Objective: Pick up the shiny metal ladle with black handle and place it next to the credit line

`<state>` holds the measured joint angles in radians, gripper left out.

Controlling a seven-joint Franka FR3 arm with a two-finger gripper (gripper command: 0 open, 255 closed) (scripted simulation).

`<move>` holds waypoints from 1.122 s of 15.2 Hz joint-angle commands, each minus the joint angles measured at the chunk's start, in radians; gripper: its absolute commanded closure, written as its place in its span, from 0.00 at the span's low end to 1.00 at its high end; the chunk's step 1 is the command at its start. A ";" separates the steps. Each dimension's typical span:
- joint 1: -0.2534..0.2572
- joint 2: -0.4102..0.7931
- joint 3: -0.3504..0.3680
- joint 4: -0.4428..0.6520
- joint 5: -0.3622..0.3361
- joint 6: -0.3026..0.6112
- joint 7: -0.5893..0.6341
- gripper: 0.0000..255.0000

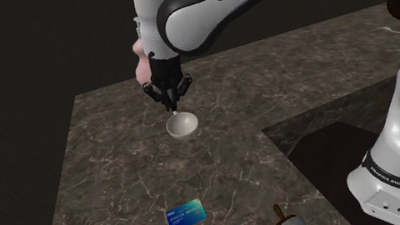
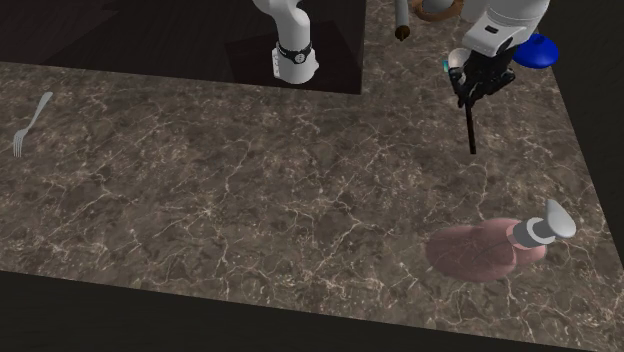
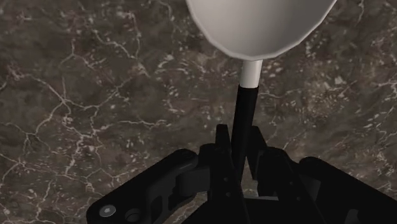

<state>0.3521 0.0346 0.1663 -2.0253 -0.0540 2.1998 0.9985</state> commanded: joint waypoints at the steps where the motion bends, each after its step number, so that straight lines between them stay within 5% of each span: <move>1: 0.025 0.023 0.022 0.029 -0.014 -0.009 0.055 1.00; 17: 0.248 0.291 0.135 0.387 -0.151 -0.138 0.422 1.00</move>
<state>0.5869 0.3018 0.2991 -1.6711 -0.1959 2.0727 1.4044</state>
